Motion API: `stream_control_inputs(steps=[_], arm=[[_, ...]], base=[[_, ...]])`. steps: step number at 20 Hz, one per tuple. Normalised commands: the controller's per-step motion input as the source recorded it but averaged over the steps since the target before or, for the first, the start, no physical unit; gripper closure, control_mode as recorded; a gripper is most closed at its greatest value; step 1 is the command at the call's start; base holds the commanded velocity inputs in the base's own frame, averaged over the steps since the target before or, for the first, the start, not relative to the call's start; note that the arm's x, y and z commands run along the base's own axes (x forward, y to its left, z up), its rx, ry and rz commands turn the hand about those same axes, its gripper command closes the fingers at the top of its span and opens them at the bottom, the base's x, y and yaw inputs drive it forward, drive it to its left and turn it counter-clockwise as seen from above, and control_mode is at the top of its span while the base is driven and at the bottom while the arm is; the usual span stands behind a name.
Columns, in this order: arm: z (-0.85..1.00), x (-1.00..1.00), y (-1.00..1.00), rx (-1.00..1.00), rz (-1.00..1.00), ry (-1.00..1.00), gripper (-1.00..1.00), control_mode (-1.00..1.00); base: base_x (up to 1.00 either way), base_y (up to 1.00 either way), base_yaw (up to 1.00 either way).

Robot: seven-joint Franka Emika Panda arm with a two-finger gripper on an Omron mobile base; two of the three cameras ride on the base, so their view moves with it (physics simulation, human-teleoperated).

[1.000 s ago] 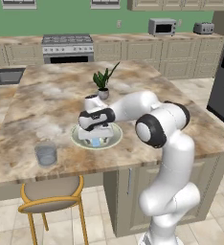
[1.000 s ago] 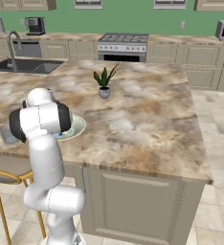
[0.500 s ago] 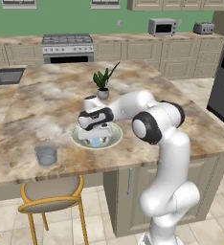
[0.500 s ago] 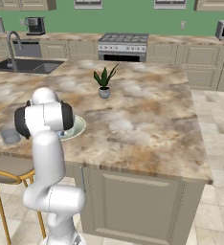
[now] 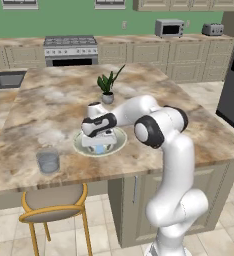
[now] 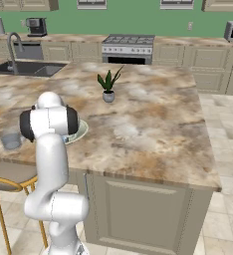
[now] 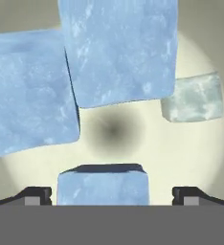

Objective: There are four ice cubes in the ice bowl. Place two ice cubes in each glass of water.

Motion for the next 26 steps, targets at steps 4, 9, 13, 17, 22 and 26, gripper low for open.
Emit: stream_control_inputs(steps=[4,9,13,17,22,26], arm=[[-0.09,0.17,0.0,0.0,0.0,0.02,-1.0,-1.0],[-0.01,0.0,0.05,0.0,0.0,0.04,-1.0,-1.0],[0.0,0.0,0.05,0.0,0.0,0.07,-1.0,-1.0],[-0.04,0.0,0.01,0.0,-0.01,0.08,-1.0,-1.0],[-0.01,0.0,0.0,0.0,-0.03,0.1,1.0,-1.0],[0.0,0.0,0.0,0.0,-0.06,0.1,1.0,-1.0]], base=[[0.0,0.0,0.0],[0.0,0.0,0.0],[0.0,0.0,0.0],[0.0,0.0,0.0],[0.0,0.0,0.0],[0.0,0.0,0.0]])
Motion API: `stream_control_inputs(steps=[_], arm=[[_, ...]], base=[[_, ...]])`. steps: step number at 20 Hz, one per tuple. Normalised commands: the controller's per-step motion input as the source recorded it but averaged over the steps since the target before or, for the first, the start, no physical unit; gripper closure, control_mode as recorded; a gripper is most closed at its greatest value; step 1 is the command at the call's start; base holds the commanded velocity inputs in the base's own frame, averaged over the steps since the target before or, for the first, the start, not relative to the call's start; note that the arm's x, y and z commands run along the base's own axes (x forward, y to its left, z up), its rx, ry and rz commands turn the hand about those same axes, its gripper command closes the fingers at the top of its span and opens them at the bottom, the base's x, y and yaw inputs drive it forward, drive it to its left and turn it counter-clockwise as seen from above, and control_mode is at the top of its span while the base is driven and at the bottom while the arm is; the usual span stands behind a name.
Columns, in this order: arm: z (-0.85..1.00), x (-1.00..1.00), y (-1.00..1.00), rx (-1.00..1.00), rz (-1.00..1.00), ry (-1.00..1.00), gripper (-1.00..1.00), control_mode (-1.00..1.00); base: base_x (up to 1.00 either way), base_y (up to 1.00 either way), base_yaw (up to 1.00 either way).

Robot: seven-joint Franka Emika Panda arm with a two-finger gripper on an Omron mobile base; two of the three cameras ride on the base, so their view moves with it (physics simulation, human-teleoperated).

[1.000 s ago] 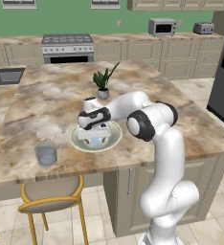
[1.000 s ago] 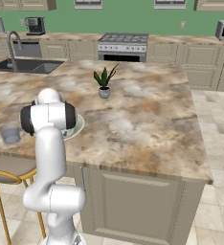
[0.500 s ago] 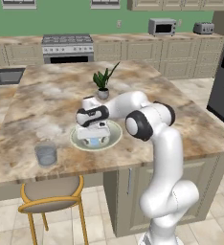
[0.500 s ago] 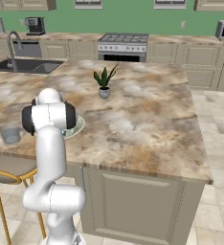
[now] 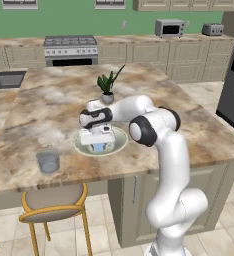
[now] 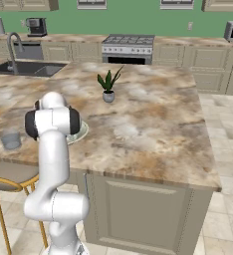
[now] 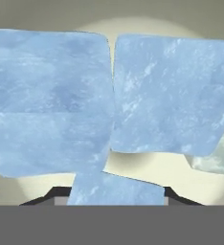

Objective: There are four ice cubes in the ice bowl. Place two ice cubes in each glass of water.

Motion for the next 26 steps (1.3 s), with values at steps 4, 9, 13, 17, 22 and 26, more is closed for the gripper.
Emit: stream_control_inputs(steps=[4,9,13,17,22,26], arm=[[0.14,-0.07,0.0,0.0,-0.08,0.03,1.0,-1.0],[0.61,-0.46,0.17,0.0,-0.08,0.0,1.0,-1.0],[0.63,-0.68,0.22,0.0,-0.01,0.0,1.0,-1.0],[0.62,-0.74,0.21,0.0,0.0,-0.08,1.0,-1.0],[0.47,-0.68,0.42,0.0,0.0,-0.15,1.0,-1.0],[0.25,-0.43,0.66,0.0,0.0,-0.14,1.0,-1.0]], base=[[0.0,0.0,0.0],[0.0,0.0,0.0],[0.0,0.0,0.0],[0.0,0.0,0.0],[0.0,0.0,0.0],[0.0,0.0,0.0]])
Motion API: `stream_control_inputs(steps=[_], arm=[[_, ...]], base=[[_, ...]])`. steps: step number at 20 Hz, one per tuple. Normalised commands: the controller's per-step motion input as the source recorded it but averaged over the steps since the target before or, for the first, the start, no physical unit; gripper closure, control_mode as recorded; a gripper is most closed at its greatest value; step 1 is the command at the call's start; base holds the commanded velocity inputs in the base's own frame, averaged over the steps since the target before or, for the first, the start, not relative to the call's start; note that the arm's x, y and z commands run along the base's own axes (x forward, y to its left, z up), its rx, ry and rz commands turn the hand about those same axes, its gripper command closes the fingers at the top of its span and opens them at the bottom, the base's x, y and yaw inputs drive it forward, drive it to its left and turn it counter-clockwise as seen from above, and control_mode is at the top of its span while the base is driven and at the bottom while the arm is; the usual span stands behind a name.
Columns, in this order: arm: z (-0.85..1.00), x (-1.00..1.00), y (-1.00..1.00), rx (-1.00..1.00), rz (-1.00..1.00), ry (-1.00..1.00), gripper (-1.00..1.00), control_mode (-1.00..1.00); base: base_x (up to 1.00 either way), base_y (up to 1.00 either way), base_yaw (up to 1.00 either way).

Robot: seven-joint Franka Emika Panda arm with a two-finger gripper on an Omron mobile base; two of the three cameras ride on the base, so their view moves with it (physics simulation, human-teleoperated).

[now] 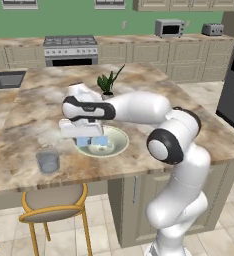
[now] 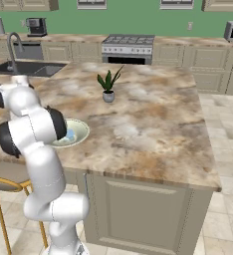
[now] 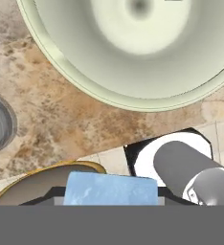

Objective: There are four ice cubes in the ice bowl. Place two ice cubes in each glass of water.

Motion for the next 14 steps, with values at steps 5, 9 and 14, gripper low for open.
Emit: stream_control_inputs(steps=[5,9,14], arm=[[0.3,-0.1,0.68,0.0,0.0,-0.15,1.0,-1.0],[0.33,0.02,0.38,0.0,0.0,-0.02,1.0,-1.0],[0.06,0.03,0.57,0.0,0.0,0.0,1.0,-1.0]], base=[[0.0,0.0,0.0],[0.0,0.0,0.0],[0.0,0.0,0.0]])
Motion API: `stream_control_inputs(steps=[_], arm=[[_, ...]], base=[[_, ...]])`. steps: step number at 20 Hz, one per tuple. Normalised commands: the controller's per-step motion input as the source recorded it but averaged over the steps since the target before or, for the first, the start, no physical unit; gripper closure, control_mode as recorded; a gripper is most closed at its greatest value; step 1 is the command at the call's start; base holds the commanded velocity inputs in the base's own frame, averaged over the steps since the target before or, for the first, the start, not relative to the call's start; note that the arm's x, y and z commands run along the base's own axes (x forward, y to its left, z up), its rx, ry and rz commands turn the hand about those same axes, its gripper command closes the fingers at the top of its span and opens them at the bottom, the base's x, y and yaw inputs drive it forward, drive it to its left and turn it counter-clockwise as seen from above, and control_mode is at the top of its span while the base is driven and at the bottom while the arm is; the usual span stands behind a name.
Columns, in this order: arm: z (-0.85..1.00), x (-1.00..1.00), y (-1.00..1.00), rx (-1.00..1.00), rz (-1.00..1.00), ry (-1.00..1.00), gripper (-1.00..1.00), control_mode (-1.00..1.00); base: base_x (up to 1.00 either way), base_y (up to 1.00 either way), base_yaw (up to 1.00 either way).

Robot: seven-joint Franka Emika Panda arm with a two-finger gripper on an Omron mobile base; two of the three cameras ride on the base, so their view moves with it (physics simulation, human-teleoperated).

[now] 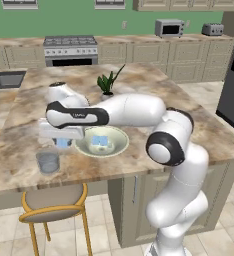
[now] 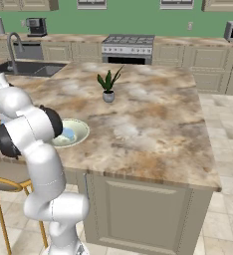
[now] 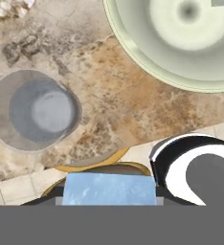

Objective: There are four ice cubes in the ice bowl. Place two ice cubes in each glass of water.

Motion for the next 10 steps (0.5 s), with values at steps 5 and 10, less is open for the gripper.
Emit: stream_control_inputs(steps=[5,10], arm=[[-0.07,0.13,0.49,0.0,0.0,-0.05,1.0,-1.0],[-0.13,0.17,0.39,0.0,0.0,-0.07,1.0,-1.0]], base=[[0.0,0.0,0.0],[0.0,0.0,0.0]])
